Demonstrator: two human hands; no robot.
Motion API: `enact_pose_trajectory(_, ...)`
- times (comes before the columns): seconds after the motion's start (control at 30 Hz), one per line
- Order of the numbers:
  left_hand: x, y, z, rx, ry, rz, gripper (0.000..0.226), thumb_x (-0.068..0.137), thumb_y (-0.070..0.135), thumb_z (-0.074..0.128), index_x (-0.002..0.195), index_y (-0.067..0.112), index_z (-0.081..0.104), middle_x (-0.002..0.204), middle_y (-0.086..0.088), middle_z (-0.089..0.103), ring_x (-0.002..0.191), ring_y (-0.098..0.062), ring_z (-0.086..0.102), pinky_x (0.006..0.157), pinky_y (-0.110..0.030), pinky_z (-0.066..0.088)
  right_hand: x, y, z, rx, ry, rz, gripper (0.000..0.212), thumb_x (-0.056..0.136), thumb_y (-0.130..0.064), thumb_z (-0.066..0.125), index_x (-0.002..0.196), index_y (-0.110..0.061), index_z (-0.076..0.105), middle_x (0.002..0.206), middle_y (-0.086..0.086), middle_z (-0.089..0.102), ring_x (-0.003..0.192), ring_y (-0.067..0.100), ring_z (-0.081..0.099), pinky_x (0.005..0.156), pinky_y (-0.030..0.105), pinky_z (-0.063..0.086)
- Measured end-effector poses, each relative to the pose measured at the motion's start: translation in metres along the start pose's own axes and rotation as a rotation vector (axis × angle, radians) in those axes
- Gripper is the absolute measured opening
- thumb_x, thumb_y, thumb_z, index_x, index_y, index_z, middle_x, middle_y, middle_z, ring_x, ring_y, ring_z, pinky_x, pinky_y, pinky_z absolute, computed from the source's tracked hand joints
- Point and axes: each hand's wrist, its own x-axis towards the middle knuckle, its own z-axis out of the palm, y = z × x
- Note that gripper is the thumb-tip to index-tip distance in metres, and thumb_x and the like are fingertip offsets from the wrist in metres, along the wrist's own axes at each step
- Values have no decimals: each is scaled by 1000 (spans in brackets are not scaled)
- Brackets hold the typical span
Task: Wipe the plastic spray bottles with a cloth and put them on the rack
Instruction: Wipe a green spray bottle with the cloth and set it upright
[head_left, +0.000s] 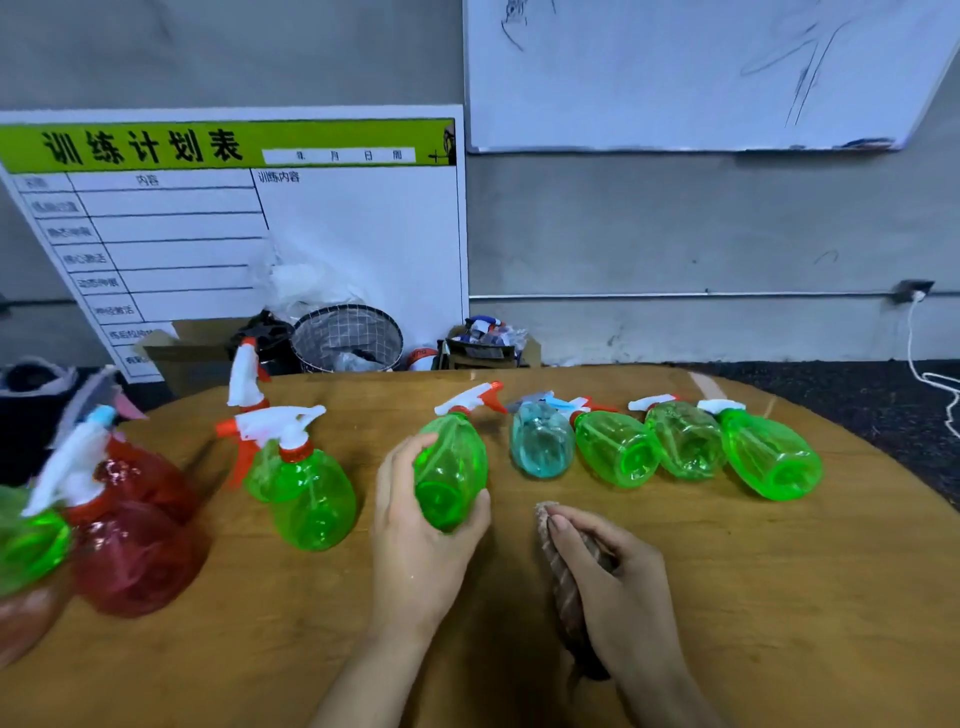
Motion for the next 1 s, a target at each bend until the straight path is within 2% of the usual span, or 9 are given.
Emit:
enact_pose_trajectory(0.07, -8, 24, -18, -95, 18, 37, 75, 77, 21, 92, 132, 47, 49, 136, 8, 55, 133, -2, 51, 113, -16, 38, -10, -21, 4, 75, -13, -39, 21, 96, -8, 71, 97, -24, 83, 98, -14, 80, 99, 0, 73, 83, 8, 50)
enact_pose_trajectory(0.17, -22, 70, -46, -264, 32, 35, 69, 74, 38, 85, 135, 42, 51, 138, 7, 56, 135, -22, 56, 113, -48, 48, -33, -58, 9, 157, -63, -99, 19, 98, -7, 68, 106, -17, 81, 107, -8, 80, 108, 7, 73, 90, 13, 51)
enact_pose_trajectory(0.23, -33, 97, -62, -361, 23, 25, 70, 74, 42, 85, 135, 40, 52, 139, 4, 58, 133, -27, 57, 110, -56, 49, -49, -77, 11, 231, -68, -109, 20, 99, -4, 66, 110, -15, 79, 110, -5, 80, 110, 10, 73, 90, 16, 53)
enact_pose_trajectory(0.37, -59, 141, -100, -394, -10, 53, 68, 75, 42, 84, 135, 36, 52, 135, 12, 61, 132, -21, 58, 112, -43, 47, -82, -111, 7, 365, -23, -126, 23, 100, -4, 64, 118, -14, 76, 116, 2, 79, 116, 20, 72, 101, 33, 55)
enact_pose_trajectory(0.5, -71, 154, -128, -429, -77, 36, 70, 75, 15, 91, 133, 16, 52, 115, 40, 61, 109, 11, 62, 91, -6, 44, -99, -133, 5, 413, -25, -156, 24, 99, -5, 64, 116, -17, 77, 118, 2, 78, 119, 23, 71, 104, 36, 54)
enact_pose_trajectory(0.67, -77, 130, -135, -504, -237, -36, 85, 76, 25, 80, 152, 37, 44, 144, 27, 57, 138, -7, 56, 117, -28, 44, -113, -131, 7, 247, -99, -312, 26, 92, -20, 70, 117, -22, 78, 121, -4, 77, 119, 15, 70, 105, 30, 53)
enact_pose_trajectory(0.77, -83, 114, -126, -562, -245, -121, 76, 83, 37, 84, 150, 42, 48, 149, 17, 60, 138, -10, 58, 118, -38, 46, -112, -114, 7, 137, -148, -382, 26, 94, -14, 71, 118, -22, 79, 119, -3, 75, 117, 15, 70, 102, 26, 53)
enact_pose_trajectory(0.87, -84, 97, -111, -608, -205, -199, 66, 90, 33, 84, 148, 41, 54, 144, 25, 62, 135, -3, 58, 116, -36, 48, -93, -93, 6, 83, -103, -397, 27, 97, -10, 68, 119, -22, 78, 119, -3, 75, 116, 14, 69, 102, 26, 52)
enact_pose_trajectory(1.0, -76, 64, -84, -630, -262, -245, 64, 91, 32, 75, 150, 36, 53, 137, 40, 60, 130, 15, 55, 105, -13, 49, -51, -70, 9, 53, -43, -342, 28, 97, -20, 65, 122, -26, 76, 118, -3, 74, 116, 17, 68, 101, 28, 52)
